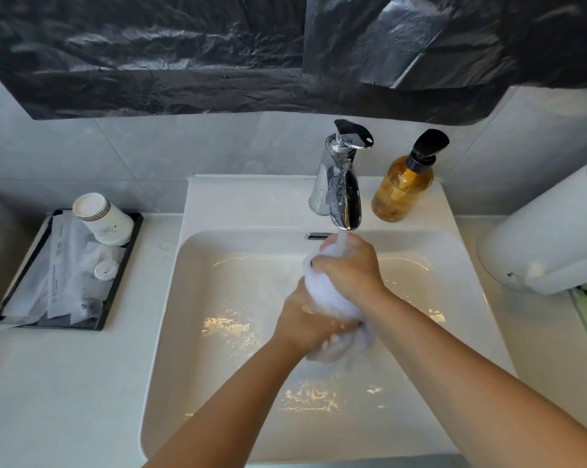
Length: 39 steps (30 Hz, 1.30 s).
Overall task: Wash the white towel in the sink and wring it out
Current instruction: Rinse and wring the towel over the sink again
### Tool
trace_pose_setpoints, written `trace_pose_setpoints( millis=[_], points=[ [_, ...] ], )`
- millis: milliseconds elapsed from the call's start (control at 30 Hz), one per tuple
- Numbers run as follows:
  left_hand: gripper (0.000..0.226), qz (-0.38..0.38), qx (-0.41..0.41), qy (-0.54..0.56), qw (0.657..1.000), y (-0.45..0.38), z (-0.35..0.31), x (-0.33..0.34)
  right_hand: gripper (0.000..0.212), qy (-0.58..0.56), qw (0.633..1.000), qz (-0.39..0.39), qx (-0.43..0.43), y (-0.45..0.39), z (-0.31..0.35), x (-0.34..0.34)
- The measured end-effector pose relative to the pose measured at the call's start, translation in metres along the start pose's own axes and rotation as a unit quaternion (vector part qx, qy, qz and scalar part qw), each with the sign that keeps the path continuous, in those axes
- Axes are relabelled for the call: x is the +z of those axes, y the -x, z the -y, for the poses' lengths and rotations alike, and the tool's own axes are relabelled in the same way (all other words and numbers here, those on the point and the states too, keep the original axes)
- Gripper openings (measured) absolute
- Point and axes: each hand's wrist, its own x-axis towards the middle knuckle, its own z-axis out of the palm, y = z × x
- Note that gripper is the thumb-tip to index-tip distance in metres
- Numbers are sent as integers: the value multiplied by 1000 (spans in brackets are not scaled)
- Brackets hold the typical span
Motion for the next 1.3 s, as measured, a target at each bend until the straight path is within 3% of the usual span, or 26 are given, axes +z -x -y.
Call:
trace_pose_setpoints(
  millis=[67,133,200,267,333,400,433,500,533,600,667,733,800,967,1067,1133,1200,1300],
  points=[
    [52,25,45,65,997,2,-8,-9,30,-26,999,-26,23,1,4,-4],
    [53,109,86,115,984,3,-14,-19,27,-101,991,-30,80,4,10,-9],
    [47,124,102,113,981,7,-21,-22,15,-193,970,23,147,8,17,-15],
    [54,70,53,118,989,6,-23,-21,8,-237,953,99,162,12,22,-23],
    [61,91,-3,171,981,5,-18,-23,11,-222,954,160,119,8,21,-37],
    [57,179,-47,285,941,7,-11,-30,24,-172,959,214,63,1,18,-51],
    [53,235,-73,352,903,9,-13,-34,32,-160,956,239,49,-1,16,-56],
    [50,326,-105,434,834,12,-17,-33,48,-193,930,306,59,-8,13,-59],
    [48,340,-108,440,824,11,-19,-29,53,-213,915,338,64,-11,12,-59],
    [39,308,-105,417,849,11,-23,-20,53,-220,898,378,57,-15,13,-57],
    [33,215,-87,333,914,6,-26,-10,44,-185,905,382,38,-15,19,-53],
    [44,126,-61,241,960,1,-23,1,23,-121,936,330,-6,-12,26,-46],
    [54,50,-70,194,977,0,-18,11,19,-39,964,260,-48,-9,28,-35],
    [33,-75,-89,185,976,-1,-11,22,14,21,991,126,-52,-3,17,-10],
    [19,-103,-51,165,979,-2,-13,20,21,24,990,115,-74,-1,17,-9],
    [23,-130,-20,177,975,-3,-14,16,27,7,992,93,-82,1,11,-15],
    [31,-153,14,215,964,-5,-17,10,29,-38,998,47,-22,6,-3,-22],
    [26,-145,72,247,955,-8,-25,3,41,-130,977,22,170,20,-26,-22]
  ],
)
